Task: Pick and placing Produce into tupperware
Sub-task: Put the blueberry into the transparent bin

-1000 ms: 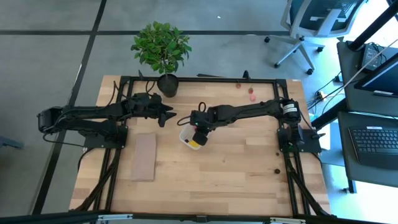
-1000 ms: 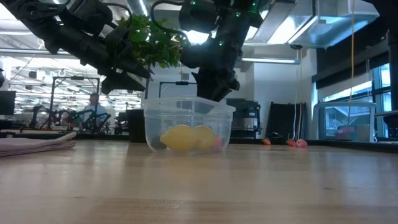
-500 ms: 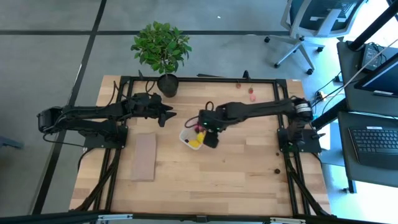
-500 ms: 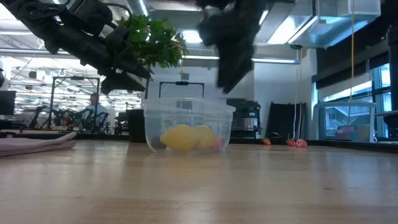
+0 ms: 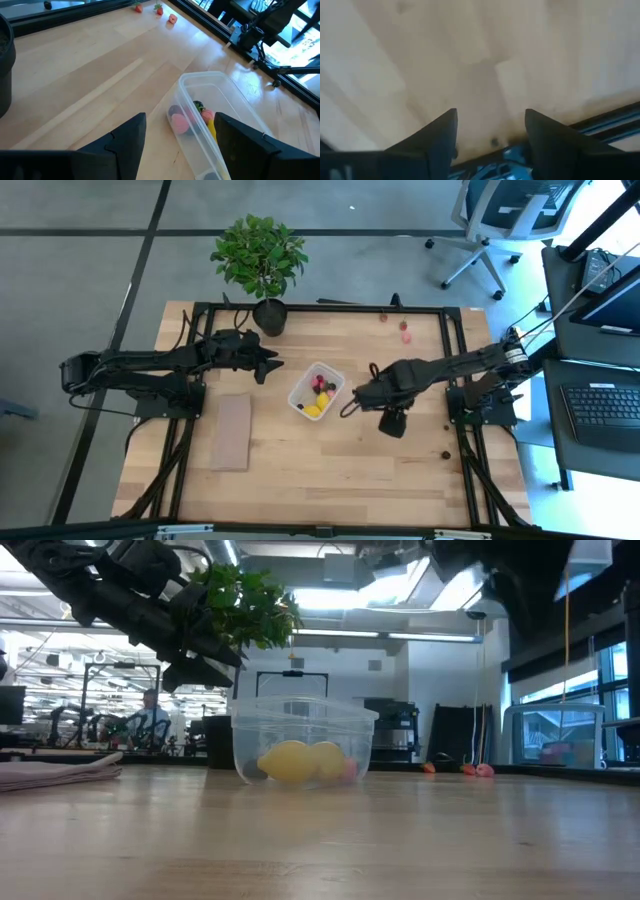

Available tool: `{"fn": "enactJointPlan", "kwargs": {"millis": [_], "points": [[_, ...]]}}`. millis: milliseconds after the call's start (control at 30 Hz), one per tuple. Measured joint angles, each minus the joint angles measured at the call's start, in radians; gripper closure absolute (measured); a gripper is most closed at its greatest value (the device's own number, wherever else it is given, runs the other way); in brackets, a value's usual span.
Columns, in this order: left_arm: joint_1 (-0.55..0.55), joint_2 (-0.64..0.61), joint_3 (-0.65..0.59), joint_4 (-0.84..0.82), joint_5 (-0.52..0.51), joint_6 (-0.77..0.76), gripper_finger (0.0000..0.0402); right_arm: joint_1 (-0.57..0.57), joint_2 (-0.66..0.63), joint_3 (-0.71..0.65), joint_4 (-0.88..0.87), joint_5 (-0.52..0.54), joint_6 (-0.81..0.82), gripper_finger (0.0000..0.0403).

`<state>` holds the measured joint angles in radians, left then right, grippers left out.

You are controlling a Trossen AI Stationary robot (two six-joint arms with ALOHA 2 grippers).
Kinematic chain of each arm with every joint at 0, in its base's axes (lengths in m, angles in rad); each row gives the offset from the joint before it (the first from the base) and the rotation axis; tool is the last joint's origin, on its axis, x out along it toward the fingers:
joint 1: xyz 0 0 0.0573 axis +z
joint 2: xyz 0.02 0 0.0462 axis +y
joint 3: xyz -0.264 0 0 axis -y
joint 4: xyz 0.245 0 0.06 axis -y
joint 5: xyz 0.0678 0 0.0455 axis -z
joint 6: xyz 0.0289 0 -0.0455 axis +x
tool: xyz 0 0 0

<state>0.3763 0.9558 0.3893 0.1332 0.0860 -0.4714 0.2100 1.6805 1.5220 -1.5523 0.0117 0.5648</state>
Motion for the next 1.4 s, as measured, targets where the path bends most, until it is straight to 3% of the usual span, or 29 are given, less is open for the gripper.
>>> {"fn": "enactJointPlan", "kwargs": {"millis": [100,433,667,1067,1400], "points": [[0.000,0.000,0.000,0.000,0.000,-0.018,0.0176,0.013,0.006,-0.063,0.013,-0.057,0.005,0.0177],[0.000,0.000,0.000,-0.016,0.000,-0.025,0.0176,0.015,0.010,-0.394,0.018,-0.075,-0.053,0.0190],[0.000,0.000,0.000,-0.016,0.000,-0.024,0.0176,-0.001,0.010,-0.563,0.087,-0.208,-0.104,0.0190],[0.000,0.000,0.000,-0.014,-0.043,-0.024,0.0176,-0.004,0.013,-0.686,0.290,-0.279,-0.017,0.0190],[0.000,0.000,0.000,-0.017,-0.044,-0.024,0.0176,-0.004,0.021,-0.776,0.297,-0.306,0.010,0.0189]]}}
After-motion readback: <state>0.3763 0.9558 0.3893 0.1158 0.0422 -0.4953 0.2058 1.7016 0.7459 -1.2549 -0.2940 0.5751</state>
